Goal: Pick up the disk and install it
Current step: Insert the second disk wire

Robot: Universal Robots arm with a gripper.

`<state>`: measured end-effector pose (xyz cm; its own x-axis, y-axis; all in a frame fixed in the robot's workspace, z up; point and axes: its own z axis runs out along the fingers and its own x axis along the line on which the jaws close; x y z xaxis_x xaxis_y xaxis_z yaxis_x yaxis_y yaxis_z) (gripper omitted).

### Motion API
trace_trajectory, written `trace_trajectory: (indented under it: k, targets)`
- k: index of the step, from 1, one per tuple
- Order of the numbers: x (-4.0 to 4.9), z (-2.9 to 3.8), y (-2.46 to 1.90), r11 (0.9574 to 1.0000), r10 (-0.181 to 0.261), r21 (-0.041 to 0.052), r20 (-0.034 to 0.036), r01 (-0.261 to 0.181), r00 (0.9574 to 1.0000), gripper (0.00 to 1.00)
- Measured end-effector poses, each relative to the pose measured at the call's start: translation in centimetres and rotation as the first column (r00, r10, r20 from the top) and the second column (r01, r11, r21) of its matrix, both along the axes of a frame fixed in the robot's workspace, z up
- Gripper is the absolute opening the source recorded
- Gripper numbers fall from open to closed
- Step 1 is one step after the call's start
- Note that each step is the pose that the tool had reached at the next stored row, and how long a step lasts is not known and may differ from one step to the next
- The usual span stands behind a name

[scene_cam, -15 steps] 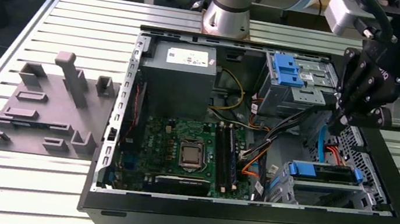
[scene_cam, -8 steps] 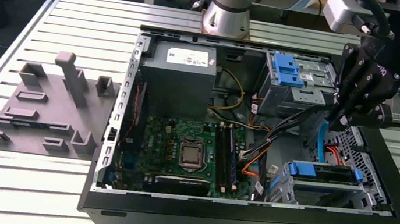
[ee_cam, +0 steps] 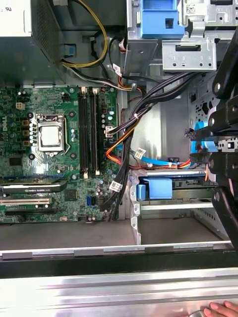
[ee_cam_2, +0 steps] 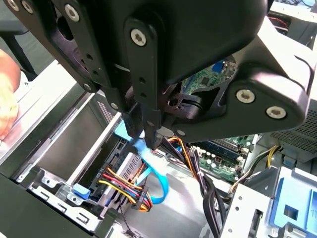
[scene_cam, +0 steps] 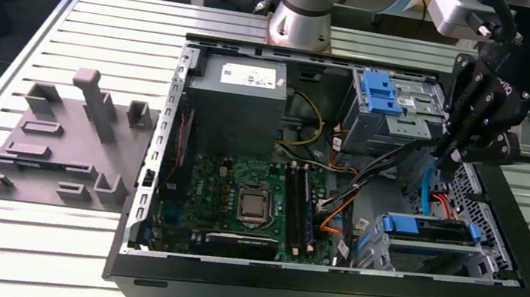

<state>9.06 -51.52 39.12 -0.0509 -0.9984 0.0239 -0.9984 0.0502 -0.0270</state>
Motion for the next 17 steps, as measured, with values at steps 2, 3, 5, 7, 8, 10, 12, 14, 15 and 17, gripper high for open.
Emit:
trace_trajectory:
  k: [2, 3, 5, 7, 8, 10, 12, 14, 15, 17]
  targets:
    - [0.01, -0.05, 0.18, 1.0, 0.0, -0.0025, 0.0, 0.0, 1.0, 0.24]
    - [0.01, -0.1, 0.21, 1.0, 0.0, -0.0024, 0.0001, 0.0, 1.0, 0.24]
    - [0.01, -0.19, 0.24, 1.0, 0.0, -0.0024, 0.0001, 0.0, 1.0, 0.24]
    - [0.01, -0.25, 0.26, 1.0, 0.0, -0.0026, 0.0, 0.0, 1.0, 0.24]
    - [0.01, -0.27, 0.27, 1.0, 0.0, -0.0028, 0.0001, 0.0, 1.0, 0.24]
    - [0.01, -0.34, 0.27, 1.0, 0.0, -0.0028, 0.0, 0.0, 1.0, 0.24]
    - [0.01, -0.45, 0.26, 1.0, 0.0, -0.0029, 0.0001, 0.0, 1.0, 0.24]
    - [0.03, -0.55, 0.27, 1.0, 0.0, -0.003, 0.0, 0.0, 1.0, 0.24]
    - [0.04, -0.61, 0.26, 1.0, 0.0, -0.0029, 0.0001, 0.0, 1.0, 0.24]
    - [0.05, -0.7, 0.27, 1.0, 0.0, -0.003, 0.0001, 0.0, 1.0, 0.24]
